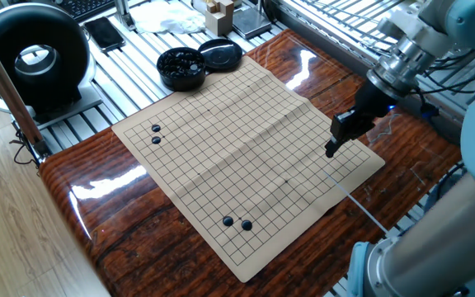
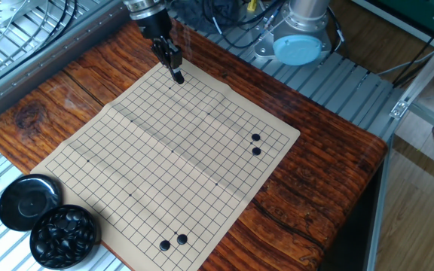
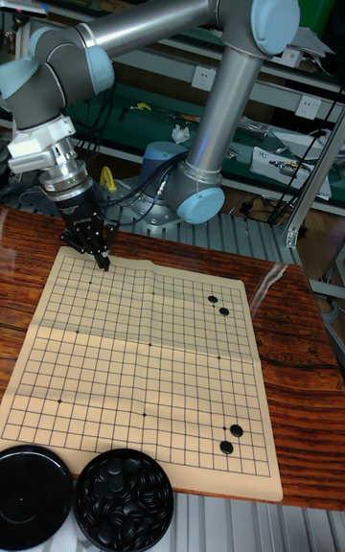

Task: Play the first move as black on the 3-4 point in the upper right corner of the Go board

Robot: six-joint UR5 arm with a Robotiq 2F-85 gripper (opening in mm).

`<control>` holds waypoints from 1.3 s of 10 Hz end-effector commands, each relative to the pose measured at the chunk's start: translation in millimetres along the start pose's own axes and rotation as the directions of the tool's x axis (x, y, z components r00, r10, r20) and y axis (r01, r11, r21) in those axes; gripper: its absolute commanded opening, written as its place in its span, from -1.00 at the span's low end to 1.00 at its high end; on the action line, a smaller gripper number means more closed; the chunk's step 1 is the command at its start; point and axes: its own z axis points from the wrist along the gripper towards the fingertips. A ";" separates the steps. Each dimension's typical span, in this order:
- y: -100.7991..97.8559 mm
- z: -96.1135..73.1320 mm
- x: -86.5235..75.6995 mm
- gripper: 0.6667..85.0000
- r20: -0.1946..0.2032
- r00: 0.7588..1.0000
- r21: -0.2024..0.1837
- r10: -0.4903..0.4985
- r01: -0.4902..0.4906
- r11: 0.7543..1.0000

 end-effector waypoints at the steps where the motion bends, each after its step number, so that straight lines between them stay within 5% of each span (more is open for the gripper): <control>1: -3.1 -5.1 0.8 -0.98 0.017 1.000 -0.039 0.003 -0.002 0.999; 5: -24.4 -12.9 -2.5 -0.98 0.017 0.998 0.005 -0.054 0.054 0.999; 13: -30.4 2.4 -9.1 -0.98 0.039 0.996 0.009 -0.075 0.075 0.997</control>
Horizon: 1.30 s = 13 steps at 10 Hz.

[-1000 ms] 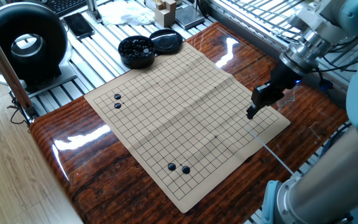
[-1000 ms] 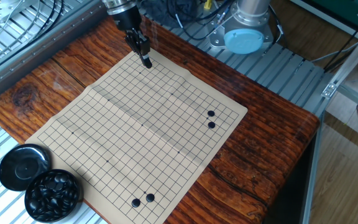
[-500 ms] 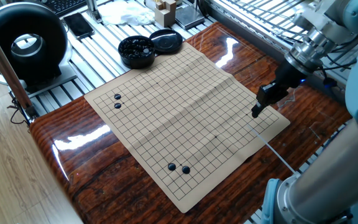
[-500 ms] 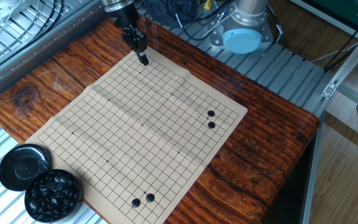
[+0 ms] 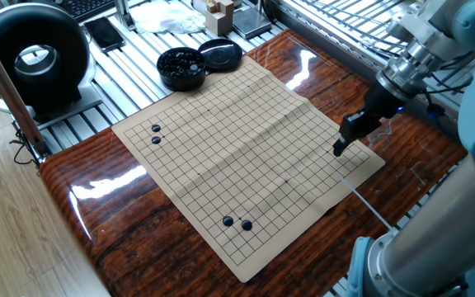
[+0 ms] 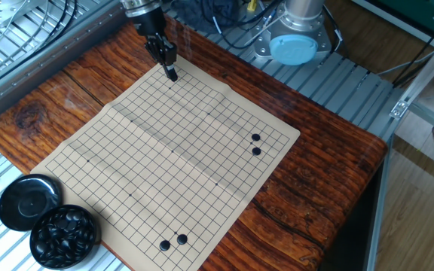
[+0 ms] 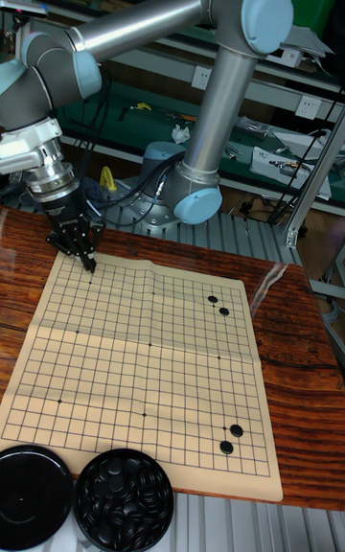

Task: Play the first move as black on the 3-4 point in the upper right corner of the Go board

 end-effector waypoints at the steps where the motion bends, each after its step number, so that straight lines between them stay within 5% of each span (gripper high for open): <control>1: 1.5 4.3 -3.5 -0.98 0.016 1.000 -0.017 -0.006 0.006 1.000; 6: 7.9 12.0 -2.1 -0.98 0.019 1.000 -0.048 -0.019 0.020 0.999; 13: -2.8 12.8 1.7 -0.98 0.008 0.999 -0.013 -0.040 0.040 0.999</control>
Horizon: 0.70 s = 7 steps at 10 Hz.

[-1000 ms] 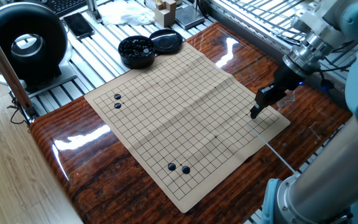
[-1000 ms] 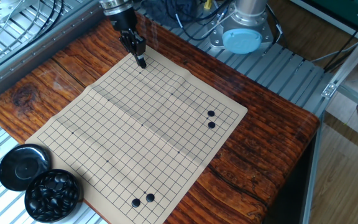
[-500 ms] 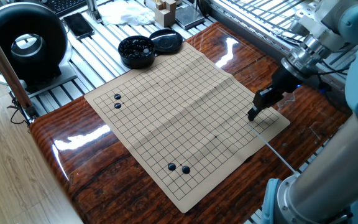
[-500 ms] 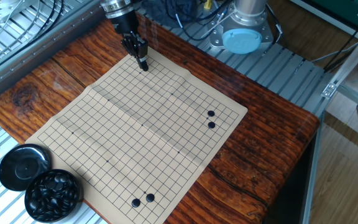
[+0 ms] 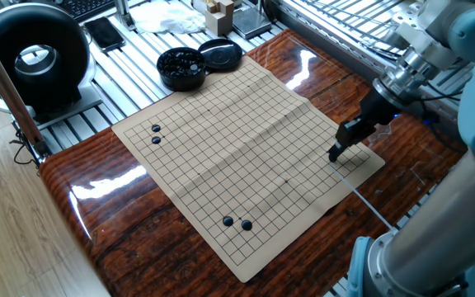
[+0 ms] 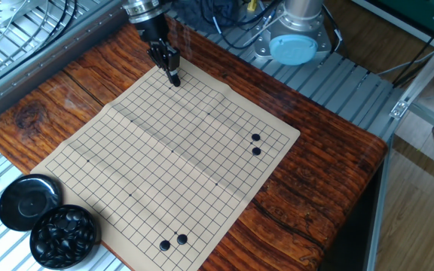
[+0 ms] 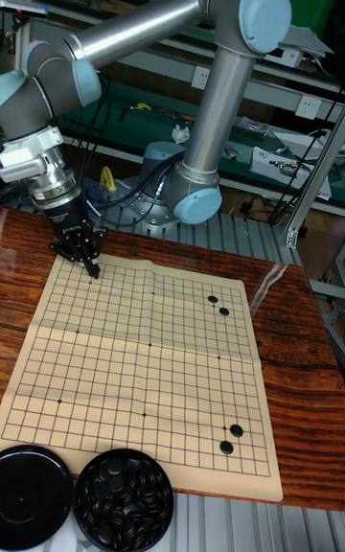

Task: Play the first move as black on the 3-4 point in the upper right corner of the Go board

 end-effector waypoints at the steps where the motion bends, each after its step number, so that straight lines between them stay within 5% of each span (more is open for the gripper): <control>1: -4.5 -1.7 -0.9 -0.98 0.003 1.000 0.015 -0.001 0.001 1.000; 5: -9.2 -1.5 0.9 -0.90 -0.009 1.000 0.041 0.010 -0.010 0.999; 7: -10.8 -2.1 0.6 -0.66 -0.010 1.000 0.047 -0.001 0.002 0.999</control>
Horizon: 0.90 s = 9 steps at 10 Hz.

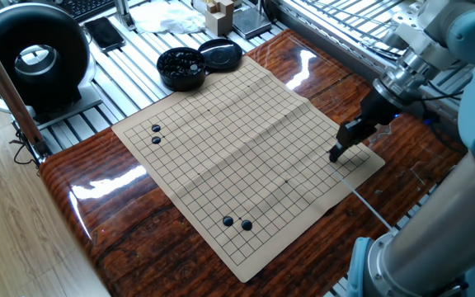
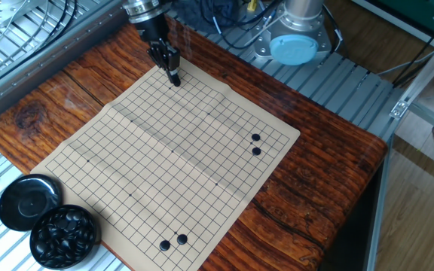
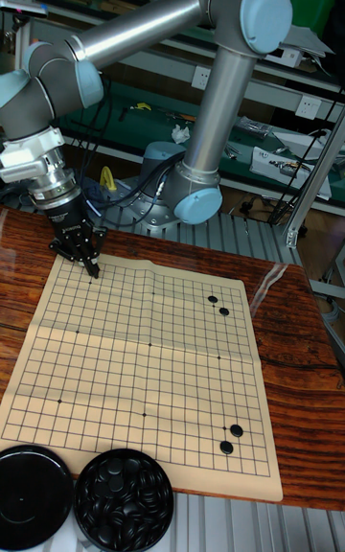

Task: Play the first move as black on the 3-4 point in the upper right corner of the Go board

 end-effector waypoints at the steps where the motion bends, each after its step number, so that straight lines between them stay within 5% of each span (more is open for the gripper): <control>1: -1.7 -2.9 -2.5 -0.61 0.005 1.000 0.006 -0.005 0.005 1.000; 5: -2.2 -2.0 -2.3 -0.45 0.010 1.000 0.000 -0.018 0.018 1.000; 7: -5.8 -2.2 -0.1 -0.18 0.002 1.000 0.016 -0.024 0.024 1.000; 9: -3.7 -5.1 2.3 -0.18 -0.010 1.000 0.028 -0.011 0.012 1.000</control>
